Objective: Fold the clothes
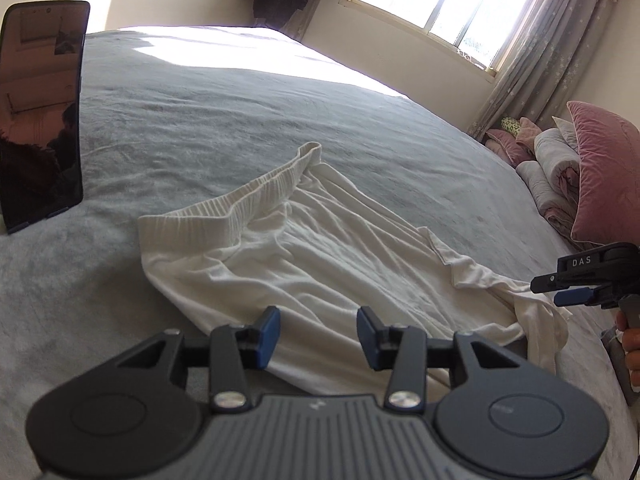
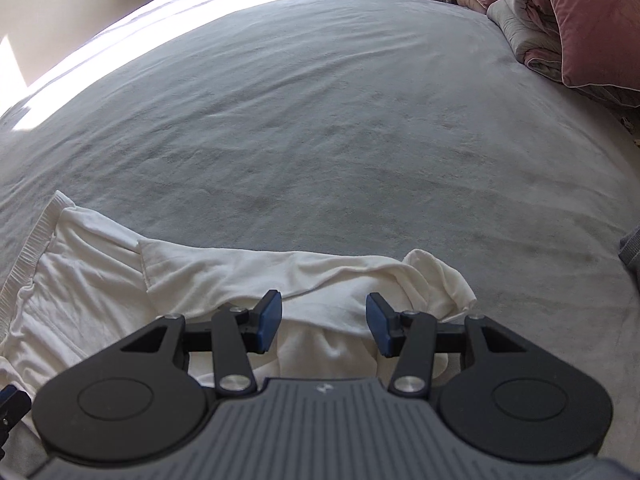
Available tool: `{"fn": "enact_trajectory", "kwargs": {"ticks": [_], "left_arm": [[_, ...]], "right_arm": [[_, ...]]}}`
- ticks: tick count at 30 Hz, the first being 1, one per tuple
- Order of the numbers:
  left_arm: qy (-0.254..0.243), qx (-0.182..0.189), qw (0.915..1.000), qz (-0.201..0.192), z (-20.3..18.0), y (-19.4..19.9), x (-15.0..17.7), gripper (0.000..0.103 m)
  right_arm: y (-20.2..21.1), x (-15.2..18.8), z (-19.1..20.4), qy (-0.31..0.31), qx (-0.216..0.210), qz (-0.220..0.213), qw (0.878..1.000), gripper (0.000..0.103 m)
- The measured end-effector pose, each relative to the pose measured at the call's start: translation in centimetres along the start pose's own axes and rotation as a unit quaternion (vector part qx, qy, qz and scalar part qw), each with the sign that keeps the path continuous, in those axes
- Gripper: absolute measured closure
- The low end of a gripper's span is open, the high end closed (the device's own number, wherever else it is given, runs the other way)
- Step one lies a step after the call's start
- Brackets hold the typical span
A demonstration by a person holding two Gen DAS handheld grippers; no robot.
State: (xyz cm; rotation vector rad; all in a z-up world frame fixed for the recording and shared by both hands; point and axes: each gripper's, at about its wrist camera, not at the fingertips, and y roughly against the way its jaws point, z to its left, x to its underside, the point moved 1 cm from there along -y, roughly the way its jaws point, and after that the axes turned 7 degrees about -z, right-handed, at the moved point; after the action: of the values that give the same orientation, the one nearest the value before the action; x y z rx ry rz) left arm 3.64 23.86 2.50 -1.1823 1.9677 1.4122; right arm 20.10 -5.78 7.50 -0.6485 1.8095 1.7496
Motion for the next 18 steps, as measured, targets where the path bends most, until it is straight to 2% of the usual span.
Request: {"fn": "enact_trajectory", "kwargs": {"ticks": [6, 10, 14, 18], "left_arm": [[-0.004, 0.010, 0.9999, 0.008, -0.8, -0.5, 0.1, 0.060], [-0.011, 0.018, 0.9997, 0.009, -1.5, -0.5, 0.1, 0.060], [-0.021, 0.014, 0.9996, 0.011, -1.8, -0.8, 0.3, 0.059], [-0.021, 0.013, 0.9996, 0.013, -1.8, -1.1, 0.3, 0.060]], "right_arm": [[-0.9, 0.5, 1.6, 0.063, -0.016, 0.007, 0.998, 0.052], [-1.3, 0.6, 2.8, 0.111, -0.012, -0.011, 0.994, 0.052], [-1.7, 1.0, 4.4, 0.171, -0.032, -0.029, 0.984, 0.052], [-1.8, 1.5, 6.1, 0.224, -0.080, -0.041, 0.971, 0.052]]}}
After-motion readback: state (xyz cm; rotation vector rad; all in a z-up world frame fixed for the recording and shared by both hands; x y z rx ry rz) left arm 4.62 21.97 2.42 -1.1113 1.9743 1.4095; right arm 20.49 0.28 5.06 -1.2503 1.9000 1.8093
